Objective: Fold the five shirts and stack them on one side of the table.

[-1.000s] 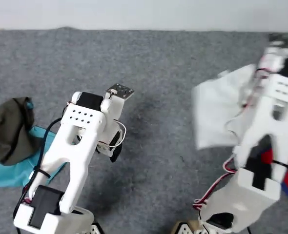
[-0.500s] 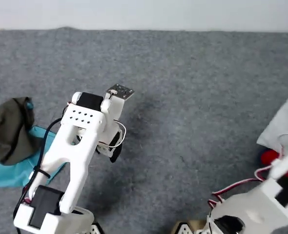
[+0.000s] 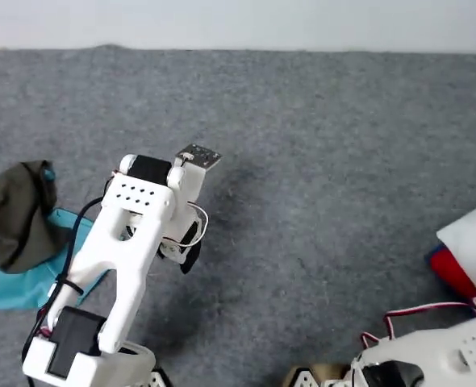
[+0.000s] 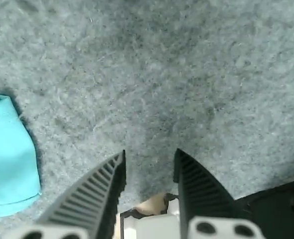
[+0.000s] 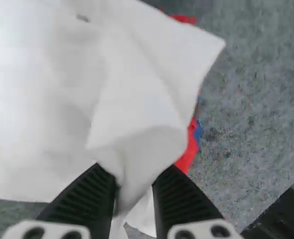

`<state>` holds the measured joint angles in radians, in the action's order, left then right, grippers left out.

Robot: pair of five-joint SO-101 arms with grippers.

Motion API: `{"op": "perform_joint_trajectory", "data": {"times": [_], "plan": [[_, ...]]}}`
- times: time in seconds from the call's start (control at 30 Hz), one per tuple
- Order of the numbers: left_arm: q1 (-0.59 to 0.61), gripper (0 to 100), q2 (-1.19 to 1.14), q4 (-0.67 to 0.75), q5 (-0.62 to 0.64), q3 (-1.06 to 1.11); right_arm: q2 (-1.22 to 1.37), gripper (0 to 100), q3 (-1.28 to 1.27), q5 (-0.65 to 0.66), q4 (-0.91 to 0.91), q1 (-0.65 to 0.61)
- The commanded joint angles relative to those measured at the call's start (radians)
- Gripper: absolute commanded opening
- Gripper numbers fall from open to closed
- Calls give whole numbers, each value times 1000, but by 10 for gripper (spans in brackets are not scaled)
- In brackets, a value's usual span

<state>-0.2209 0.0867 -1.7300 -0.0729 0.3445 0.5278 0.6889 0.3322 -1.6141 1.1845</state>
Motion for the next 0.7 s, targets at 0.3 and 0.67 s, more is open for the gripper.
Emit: {"op": "perform_joint_trajectory", "data": {"times": [0.3, 0.67], "plan": [[3, 151, 43, -28, -11, -4, -25, 214, 72, 115, 16, -12], [9, 151, 43, -23, -11, -13, -166, 266, 295, 87, -35, -87]]}}
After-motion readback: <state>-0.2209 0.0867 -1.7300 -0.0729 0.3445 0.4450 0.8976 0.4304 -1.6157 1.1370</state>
